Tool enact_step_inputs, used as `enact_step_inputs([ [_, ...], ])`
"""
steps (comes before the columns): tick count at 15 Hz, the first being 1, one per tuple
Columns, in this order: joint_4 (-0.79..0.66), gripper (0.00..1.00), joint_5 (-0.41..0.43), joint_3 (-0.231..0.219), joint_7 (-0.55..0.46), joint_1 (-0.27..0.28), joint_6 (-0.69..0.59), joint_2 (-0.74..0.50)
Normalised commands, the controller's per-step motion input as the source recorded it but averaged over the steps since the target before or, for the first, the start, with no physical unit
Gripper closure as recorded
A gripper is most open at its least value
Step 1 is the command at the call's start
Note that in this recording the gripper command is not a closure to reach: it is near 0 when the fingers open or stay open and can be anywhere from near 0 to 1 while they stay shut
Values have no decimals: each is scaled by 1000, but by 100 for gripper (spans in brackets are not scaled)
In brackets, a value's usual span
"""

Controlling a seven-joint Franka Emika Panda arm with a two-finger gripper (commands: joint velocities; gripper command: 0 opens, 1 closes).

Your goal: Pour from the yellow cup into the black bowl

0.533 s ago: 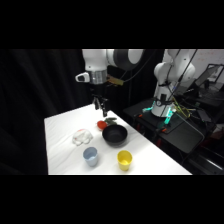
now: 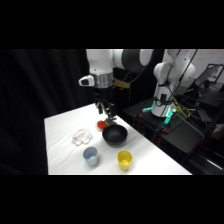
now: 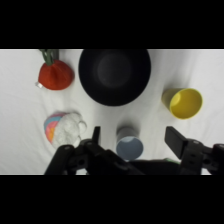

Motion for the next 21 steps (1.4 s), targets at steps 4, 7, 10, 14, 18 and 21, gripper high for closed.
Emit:
enact_step_inputs([
  [4,6,0,-13,164,359,197,155,-46],
  [7,-71,0,-82,115,413,160,291,37],
  [10,-139,0,-111,74,325,126,362,85],
  [14,-82,0,-159,10,196,88,320,159],
  [18,25,0,-139,-27,-56,68,296,246],
  [21,130,0,-168,-104,-68,95,239,294],
])
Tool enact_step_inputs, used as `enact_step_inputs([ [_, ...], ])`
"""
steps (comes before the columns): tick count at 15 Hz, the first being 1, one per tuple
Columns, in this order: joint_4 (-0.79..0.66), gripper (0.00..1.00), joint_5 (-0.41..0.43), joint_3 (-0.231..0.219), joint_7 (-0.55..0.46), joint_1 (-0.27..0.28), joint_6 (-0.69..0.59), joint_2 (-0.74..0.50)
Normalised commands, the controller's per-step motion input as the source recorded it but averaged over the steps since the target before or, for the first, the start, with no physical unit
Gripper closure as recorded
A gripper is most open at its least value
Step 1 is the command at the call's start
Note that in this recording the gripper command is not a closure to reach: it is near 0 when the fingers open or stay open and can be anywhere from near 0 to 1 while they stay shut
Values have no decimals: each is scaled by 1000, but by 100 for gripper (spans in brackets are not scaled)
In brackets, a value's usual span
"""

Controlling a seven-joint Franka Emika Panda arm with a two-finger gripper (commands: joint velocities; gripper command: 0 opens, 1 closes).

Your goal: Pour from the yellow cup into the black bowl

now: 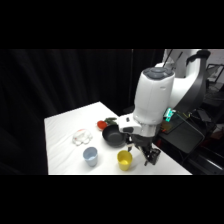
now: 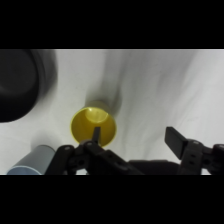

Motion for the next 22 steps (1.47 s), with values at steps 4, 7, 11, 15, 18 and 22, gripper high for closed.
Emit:
enact_step_inputs([
  [4,187,0,-81,-130,-101,104,168,271],
  [7,212,0,-10,-116,-138,95,136,267],
  [11,128,100,12,-122,-141,95,126,174],
  [15,-20,100,-19,-147,-87,107,94,-62],
  [18,-110,66,-94,-171,34,157,106,-181],
  [22,-136,8,-125,-149,84,136,52,-226],
])
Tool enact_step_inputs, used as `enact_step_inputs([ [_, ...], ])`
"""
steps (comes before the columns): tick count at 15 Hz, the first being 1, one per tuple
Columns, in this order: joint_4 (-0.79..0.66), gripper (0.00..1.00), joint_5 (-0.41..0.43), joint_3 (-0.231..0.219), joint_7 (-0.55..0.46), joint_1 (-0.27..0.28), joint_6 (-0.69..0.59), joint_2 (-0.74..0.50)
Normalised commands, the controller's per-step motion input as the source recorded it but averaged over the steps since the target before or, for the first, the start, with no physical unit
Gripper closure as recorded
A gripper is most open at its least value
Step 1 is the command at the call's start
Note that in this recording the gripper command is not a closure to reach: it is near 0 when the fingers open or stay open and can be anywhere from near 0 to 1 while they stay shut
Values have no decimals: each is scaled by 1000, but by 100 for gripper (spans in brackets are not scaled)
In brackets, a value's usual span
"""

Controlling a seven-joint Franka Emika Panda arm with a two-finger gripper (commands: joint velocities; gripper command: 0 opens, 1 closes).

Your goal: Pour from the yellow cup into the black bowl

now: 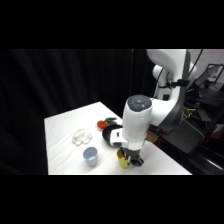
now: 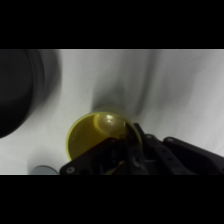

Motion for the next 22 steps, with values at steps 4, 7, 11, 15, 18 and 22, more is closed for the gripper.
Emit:
enact_step_inputs([
  [4,-156,9,-100,-88,22,41,-113,-376],
  [7,-169,9,182,94,-287,-238,-295,-525],
  [11,-188,10,444,189,-608,-386,-340,-526],
  [15,-227,9,712,201,-936,-393,-364,-480],
  [18,-113,9,753,43,-1000,-301,-557,-355],
  [22,-16,10,533,-204,-868,-199,-711,-192],
])
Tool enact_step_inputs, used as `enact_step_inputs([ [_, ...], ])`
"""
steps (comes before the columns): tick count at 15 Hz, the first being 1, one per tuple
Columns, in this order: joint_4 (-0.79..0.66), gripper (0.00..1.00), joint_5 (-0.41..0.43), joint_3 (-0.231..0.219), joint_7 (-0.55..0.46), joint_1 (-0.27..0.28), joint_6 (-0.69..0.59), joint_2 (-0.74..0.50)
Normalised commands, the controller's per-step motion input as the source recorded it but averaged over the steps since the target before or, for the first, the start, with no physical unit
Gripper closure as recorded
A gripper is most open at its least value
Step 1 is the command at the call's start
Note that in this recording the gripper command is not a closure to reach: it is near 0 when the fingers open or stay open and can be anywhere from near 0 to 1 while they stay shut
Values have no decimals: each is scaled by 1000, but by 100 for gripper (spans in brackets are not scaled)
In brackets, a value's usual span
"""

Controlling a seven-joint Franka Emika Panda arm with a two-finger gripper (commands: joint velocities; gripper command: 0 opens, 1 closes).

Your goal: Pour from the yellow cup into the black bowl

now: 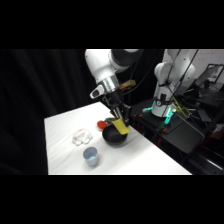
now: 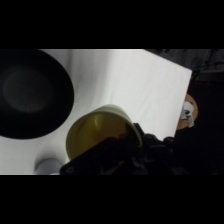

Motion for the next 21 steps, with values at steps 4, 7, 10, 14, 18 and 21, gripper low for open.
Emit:
enact_step_inputs([
  [4,206,10,299,-206,-545,-148,-805,79],
  [7,406,10,218,-165,-434,-154,-808,323],
  [10,502,10,191,-106,-404,-160,-721,456],
  [14,473,10,147,-28,-224,-113,-534,416],
  [18,281,11,125,3,22,-22,-214,165],
  [21,-82,12,72,-13,219,118,375,-222],
])
